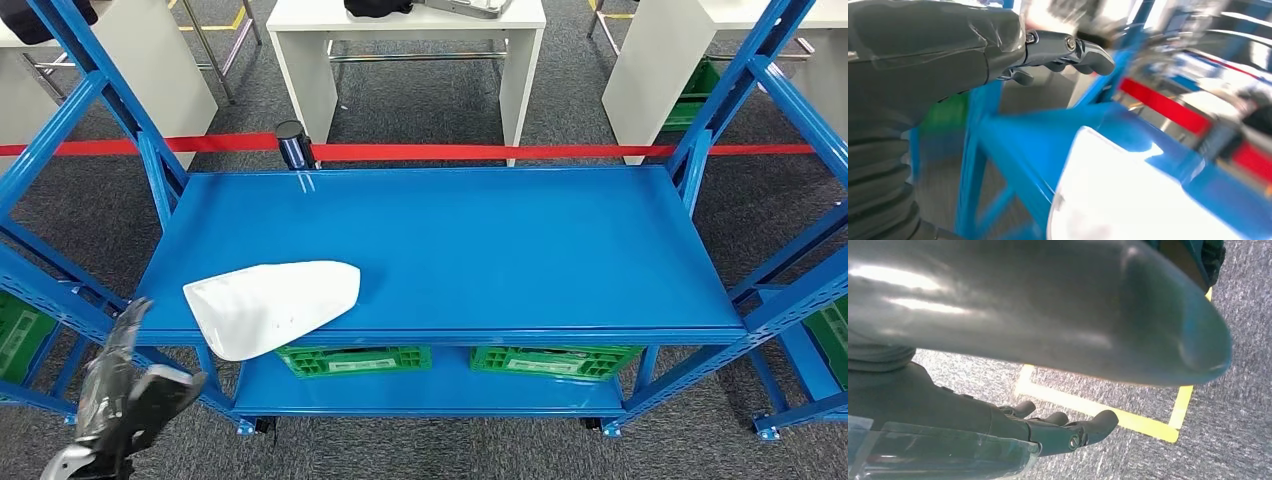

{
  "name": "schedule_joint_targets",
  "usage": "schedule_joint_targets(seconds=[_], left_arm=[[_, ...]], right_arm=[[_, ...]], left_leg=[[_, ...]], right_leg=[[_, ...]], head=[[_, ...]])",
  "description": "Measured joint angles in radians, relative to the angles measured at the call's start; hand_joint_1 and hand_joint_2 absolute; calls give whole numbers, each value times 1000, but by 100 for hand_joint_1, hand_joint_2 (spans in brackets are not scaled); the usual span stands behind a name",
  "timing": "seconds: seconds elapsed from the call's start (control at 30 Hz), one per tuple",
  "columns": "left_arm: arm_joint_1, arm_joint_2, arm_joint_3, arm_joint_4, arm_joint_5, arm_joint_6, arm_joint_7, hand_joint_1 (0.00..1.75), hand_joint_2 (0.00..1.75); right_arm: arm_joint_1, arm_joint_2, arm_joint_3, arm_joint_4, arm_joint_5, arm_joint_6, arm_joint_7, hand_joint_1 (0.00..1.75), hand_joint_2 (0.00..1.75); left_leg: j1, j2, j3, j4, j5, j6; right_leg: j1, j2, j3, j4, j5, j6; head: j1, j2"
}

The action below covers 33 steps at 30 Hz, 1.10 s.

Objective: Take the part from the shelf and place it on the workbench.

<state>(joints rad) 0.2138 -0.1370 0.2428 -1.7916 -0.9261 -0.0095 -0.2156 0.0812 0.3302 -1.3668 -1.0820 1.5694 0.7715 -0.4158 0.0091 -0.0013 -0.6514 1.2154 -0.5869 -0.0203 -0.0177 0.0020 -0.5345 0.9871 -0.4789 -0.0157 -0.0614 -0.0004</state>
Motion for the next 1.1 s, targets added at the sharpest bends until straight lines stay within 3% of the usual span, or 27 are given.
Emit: schedule_joint_targets(seconds=[0.03,0.07,0.1,0.2,0.27,0.37,0.43,0.5,0.57,0.6,0.67,0.73,0.77,0.87,0.9,0.93,1.03,1.07,1.1], left_arm=[[-5,31,-46,-2,-76,12,1,0,175],[-12,61,-93,-3,-138,22,4,0,175],[-21,90,-138,-3,-181,30,8,0,175],[-47,155,-244,-7,-230,42,19,0,175],[-56,182,-284,-10,-235,45,22,0,175],[-62,212,-322,-13,-244,49,22,0,175],[-76,228,-352,-15,-277,58,14,0,175],[-103,250,-396,-12,-333,64,4,0,175],[-140,279,-455,3,-380,63,-2,0,175],[-161,294,-487,13,-397,61,-4,0,175],[-201,319,-547,33,-424,47,-8,0,175],[-241,343,-606,56,-440,13,-10,0,175],[-261,355,-636,68,-442,-9,-9,0,175],[-314,389,-715,108,-425,-67,10,0,175],[-332,400,-738,121,-412,-81,23,0,175],[-349,412,-759,135,-399,-91,38,0,175],[-381,437,-798,178,-362,-112,78,0,175],[-385,442,-805,193,-351,-116,87,0,175],[-387,446,-811,206,-342,-120,95,0,175]], right_arm=[[0,-5,4,8,0,-11,-1,0,0],[-1,-13,9,22,0,-25,-1,0,0],[-2,-21,14,38,0,-37,-1,0,0],[-6,-40,28,80,0,-60,-2,0,0],[-7,-48,33,99,0,-63,-2,0,0],[-6,-58,36,121,0,-66,-2,0,0],[-7,-67,39,135,0,-73,-3,0,0],[-8,-79,45,155,0,-86,-3,0,0],[-9,-91,52,176,0,-100,-1,0,0],[-10,-96,56,186,0,-106,0,0,0],[-12,-109,66,206,0,-118,2,0,0],[-17,-124,76,235,0,-137,2,0,0],[-20,-132,81,254,0,-149,2,0,0],[-26,-152,90,306,0,-173,2,0,0],[-26,-155,90,314,0,-169,2,0,0],[-27,-156,90,318,0,-161,2,0,0],[-26,-156,90,319,0,-135,5,0,0],[-25,-156,90,319,0,-133,7,0,0],[-25,-156,91,319,0,-133,8,0,0]], left_leg=[[1,0,-24,52,-17,-2],[2,0,-31,69,-13,-2],[2,0,-17,42,11,-1],[-1,0,87,-166,103,14],[-6,0,113,-224,112,22],[-4,0,118,-242,122,37],[0,1,125,-260,134,48],[-2,1,121,-262,138,52],[-3,0,121,-261,139,53],[-3,-1,121,-261,139,52],[-4,-2,123,-255,136,48],[-8,-2,117,-244,130,39],[-10,-1,113,-239,129,34],[-8,-1,105,-231,125,21],[-6,-1,96,-212,111,16],[-4,-1,79,-174,87,10],[1,0,-10,21,-4,-2],[1,0,-28,58,-10,-3],[2,0,-28,56,3,-1]], right_leg=[[0,0,0,0,0,0],[0,0,0,0,0,0],[0,0,2,0,0,0],[3,4,6,0,0,2],[6,6,1,0,2,8],[8,6,-6,4,0,22],[10,5,-38,67,-35,21],[8,4,-104,205,-90,16],[7,4,-147,291,-109,23],[5,4,-141,276,-95,32],[0,2,-79,140,-37,49],[-1,0,-26,24,6,47],[0,0,-17,2,13,40],[0,1,-21,1,19,20],[-3,1,-21,0,21,14],[-6,1,-21,-1,22,9],[-3,1,-24,0,23,2],[-2,2,-24,0,23,1],[0,3,-24,0,23,1]], head=[[0,0],[0,0],[0,0],[0,0],[0,0],[1,0],[4,0],[7,0],[7,0],[8,0],[8,0],[8,0],[7,0],[7,0],[6,0],[5,0],[3,0],[2,0],[2,0]])
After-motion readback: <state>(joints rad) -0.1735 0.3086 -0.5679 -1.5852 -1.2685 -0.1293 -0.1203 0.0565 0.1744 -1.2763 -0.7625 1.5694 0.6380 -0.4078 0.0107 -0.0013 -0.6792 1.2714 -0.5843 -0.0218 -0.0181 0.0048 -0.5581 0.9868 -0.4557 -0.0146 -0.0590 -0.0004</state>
